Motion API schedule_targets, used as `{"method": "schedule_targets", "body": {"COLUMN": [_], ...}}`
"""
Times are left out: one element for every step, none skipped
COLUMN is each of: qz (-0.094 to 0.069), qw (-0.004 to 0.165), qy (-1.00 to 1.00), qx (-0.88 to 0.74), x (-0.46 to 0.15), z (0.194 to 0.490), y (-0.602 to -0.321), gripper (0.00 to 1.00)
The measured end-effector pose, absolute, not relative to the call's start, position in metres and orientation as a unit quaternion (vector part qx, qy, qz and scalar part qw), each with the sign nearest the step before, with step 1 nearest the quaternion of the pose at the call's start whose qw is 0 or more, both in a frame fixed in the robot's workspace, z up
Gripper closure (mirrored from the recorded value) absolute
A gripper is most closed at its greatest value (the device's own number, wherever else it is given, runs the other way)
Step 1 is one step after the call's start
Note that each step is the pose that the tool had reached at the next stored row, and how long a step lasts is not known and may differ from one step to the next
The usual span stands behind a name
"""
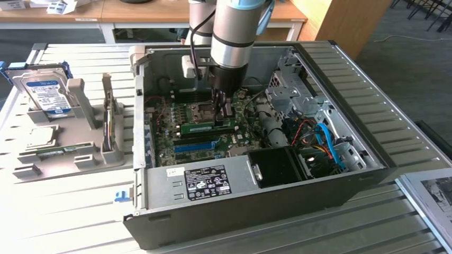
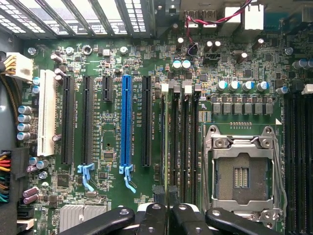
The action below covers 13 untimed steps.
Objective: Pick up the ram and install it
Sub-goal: 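Insert the ram into the slot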
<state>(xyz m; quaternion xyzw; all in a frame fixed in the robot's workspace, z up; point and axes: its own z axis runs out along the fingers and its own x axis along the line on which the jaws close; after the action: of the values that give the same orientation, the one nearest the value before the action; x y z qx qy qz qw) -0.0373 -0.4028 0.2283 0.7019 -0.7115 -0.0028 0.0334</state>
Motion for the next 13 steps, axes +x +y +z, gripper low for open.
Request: {"method": "schedule_targets", "body": {"qz": [-0.003,-0.003,-0.003,-0.003,-0.003,-0.003,-0.003,-0.003,-0.003,-0.003,-0.003,-0.003,-0.003], "qw": [0.033,0.033,0.033,0.033,0.033,0.033,0.033,0.033,0.033,0.033,0.033,0.033,0.033], "qy": [-0.711,-0.711,-0.711,-0.711,-0.711,-0.711,-0.711,-0.711,-0.711,-0.711,-0.711,-0.711,-0.711], "qx": [0.702,0.702,0.702,0.702,0.702,0.702,0.702,0.702,0.702,0.702,0.702,0.702,0.702], "x": [-0.0373,-0.0372,-0.0373,-0.0373,-0.0373,-0.0373,-0.0373,-0.0373,-0.0373,-0.0373,-0.0373,-0.0373,-0.0373], "z": [0.2281,0.2279,0.2277,0.2276,0.2274,0.2272,0.2270,0.2267,0.2264,0.2261,0.2258,0.2254,0.2250], "y": [-0.4028,-0.4028,-0.4028,-0.4028,-0.4028,-0.4028,-0.4028,-0.4028,-0.4028,-0.4028,-0.4028,-0.4028,-0.4028], "gripper": [0.88,0.88,0.88,0.88,0.88,0.88,0.88,0.88,0.88,0.88,0.88,0.88,0.88]}}
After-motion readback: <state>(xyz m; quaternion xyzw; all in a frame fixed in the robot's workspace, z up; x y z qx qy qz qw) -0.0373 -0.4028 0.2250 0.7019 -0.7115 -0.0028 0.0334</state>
